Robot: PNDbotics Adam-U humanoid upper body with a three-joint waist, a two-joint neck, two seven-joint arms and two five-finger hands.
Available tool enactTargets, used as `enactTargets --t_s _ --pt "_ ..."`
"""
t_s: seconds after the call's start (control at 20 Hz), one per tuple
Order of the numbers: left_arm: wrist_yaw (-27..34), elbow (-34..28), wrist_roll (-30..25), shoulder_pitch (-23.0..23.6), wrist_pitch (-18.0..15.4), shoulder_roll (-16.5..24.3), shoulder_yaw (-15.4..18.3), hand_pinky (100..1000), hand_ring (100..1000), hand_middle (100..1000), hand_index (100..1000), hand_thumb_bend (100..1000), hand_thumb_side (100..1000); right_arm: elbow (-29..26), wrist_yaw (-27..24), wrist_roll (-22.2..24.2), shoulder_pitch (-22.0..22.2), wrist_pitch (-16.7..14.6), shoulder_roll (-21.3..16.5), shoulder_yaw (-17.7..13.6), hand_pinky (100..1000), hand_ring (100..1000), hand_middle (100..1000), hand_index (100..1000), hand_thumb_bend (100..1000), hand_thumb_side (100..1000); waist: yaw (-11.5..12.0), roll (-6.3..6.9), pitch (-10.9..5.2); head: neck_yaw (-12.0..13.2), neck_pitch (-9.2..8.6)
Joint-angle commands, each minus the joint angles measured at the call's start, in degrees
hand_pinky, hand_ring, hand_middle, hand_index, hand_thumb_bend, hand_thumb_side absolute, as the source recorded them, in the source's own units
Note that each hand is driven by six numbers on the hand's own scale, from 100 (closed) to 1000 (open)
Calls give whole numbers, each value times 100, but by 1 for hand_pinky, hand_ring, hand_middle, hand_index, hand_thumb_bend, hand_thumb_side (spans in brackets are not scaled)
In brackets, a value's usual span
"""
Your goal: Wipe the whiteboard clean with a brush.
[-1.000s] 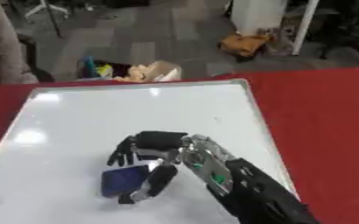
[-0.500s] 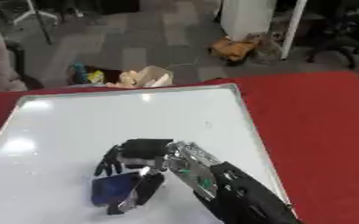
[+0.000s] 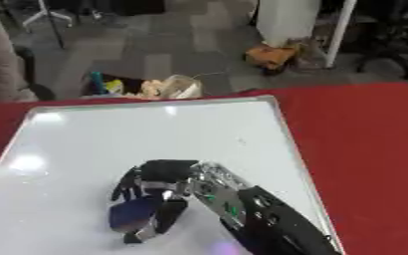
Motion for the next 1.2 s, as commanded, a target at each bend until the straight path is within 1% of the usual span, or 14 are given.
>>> enactTargets --t_s 0.05,0.2,0.4,0.5,0.6,1.2 --pt "27 -128 -19 -112 -8 78 22 534 590 604 740 781 835 21 71 -40 -91 -7 5 -55 540 630 637 830 448 577 16 10 -68 40 -24" --pt "27 -129 -15 -111 -9 79 26 534 590 604 740 781 835 33 95 -77 -88 -8 8 -58 535 620 634 830 448 576 19 11 -66 64 -12" --pt "29 -127 -14 -108 -9 83 28 534 590 604 740 780 835 18 124 -105 -78 6 -5 -59 551 652 646 832 452 581 12 6 -65 86 -7" --pt "28 -126 -14 -106 -9 84 28 534 590 604 740 780 835 -9 143 -125 -83 21 -16 -62 566 689 659 832 457 585 4 4 -64 92 -7" --pt "29 -125 -15 -105 -8 84 28 534 590 604 740 779 836 -30 161 -138 -82 35 -25 -62 569 695 662 833 460 586 -1 5 -64 96 -6" --pt "24 -123 -7 -88 -10 98 41 534 591 604 740 777 836 52 252 -56 0 -3 -118 -99 566 672 663 832 463 576 -43 5 -51 139 25"
